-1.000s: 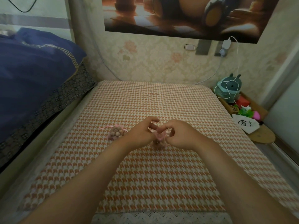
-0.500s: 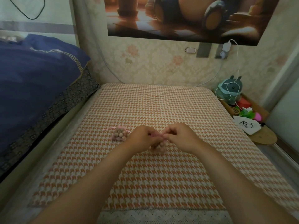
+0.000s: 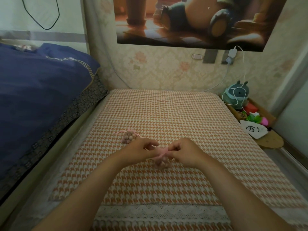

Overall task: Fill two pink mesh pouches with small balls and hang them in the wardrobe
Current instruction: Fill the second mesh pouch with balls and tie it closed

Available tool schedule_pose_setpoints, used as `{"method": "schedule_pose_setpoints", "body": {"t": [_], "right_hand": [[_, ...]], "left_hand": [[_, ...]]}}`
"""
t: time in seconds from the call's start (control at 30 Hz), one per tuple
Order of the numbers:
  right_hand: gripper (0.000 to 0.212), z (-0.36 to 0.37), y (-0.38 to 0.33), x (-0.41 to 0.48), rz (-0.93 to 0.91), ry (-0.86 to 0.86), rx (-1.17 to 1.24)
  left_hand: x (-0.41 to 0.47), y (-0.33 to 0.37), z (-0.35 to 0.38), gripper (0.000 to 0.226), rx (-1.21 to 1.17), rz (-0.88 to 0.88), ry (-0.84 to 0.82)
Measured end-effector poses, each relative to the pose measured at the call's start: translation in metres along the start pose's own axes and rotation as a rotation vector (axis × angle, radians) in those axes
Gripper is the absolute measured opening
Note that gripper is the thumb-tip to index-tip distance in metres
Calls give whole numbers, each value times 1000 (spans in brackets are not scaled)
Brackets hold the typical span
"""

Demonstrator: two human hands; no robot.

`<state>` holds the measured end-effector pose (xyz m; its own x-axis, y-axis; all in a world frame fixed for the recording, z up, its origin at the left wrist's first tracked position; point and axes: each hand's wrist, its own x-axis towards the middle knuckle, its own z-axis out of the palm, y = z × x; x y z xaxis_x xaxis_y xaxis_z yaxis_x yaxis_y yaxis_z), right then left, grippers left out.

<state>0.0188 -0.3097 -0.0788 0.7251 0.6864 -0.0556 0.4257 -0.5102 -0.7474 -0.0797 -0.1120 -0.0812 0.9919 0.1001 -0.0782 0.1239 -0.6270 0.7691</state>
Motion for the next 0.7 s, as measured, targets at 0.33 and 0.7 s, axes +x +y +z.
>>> {"method": "schedule_pose_setpoints", "body": {"t": [0.33,0.7], "right_hand": [[22,-4,5,7,52,34,-36],[18,-38,28,8,173,-31,-38]], "left_hand": [[1,-9,-1,26,81,-31,65],[7,-14,-19,19,28,-46,28]]}}
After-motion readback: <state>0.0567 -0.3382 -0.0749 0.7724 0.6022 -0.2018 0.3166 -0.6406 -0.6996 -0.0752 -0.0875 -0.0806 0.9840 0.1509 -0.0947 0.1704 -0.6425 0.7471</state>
